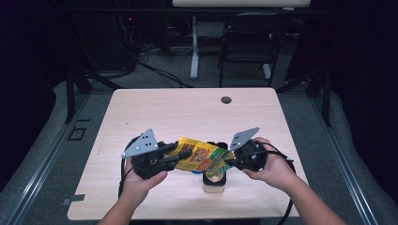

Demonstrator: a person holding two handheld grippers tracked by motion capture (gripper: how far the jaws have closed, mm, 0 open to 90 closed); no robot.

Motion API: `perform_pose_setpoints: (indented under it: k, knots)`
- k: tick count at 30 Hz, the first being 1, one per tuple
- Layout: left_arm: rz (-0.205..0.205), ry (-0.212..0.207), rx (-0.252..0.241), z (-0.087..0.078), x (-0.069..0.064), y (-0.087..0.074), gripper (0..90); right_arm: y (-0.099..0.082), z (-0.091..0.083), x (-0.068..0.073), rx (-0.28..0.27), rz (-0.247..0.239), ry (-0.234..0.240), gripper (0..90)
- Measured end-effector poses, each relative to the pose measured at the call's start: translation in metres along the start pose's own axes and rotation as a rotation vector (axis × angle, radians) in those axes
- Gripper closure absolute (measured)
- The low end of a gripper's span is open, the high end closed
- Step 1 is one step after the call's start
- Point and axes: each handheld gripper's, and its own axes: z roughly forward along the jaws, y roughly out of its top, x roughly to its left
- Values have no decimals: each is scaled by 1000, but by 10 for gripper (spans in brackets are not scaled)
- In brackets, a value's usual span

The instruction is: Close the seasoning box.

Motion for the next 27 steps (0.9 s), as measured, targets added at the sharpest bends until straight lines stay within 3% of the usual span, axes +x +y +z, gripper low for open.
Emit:
perform_pose_setpoints:
  k: [13,16,20,27]
  knots:
    - [-2,-5,-1,3,1,2,719,-2,-8,-1,-12,-11,-34,881]
    - [7,0,13,5,1,2,719,-3,-4,-1,0,-4,-14,867]
    - [-5,7,7,7,3,1,721,-3,0,-1,8,-9,-21,852]
    - [-3,10,18,6,4,1,720,-6,-3,-4,-24,17,-9,827]
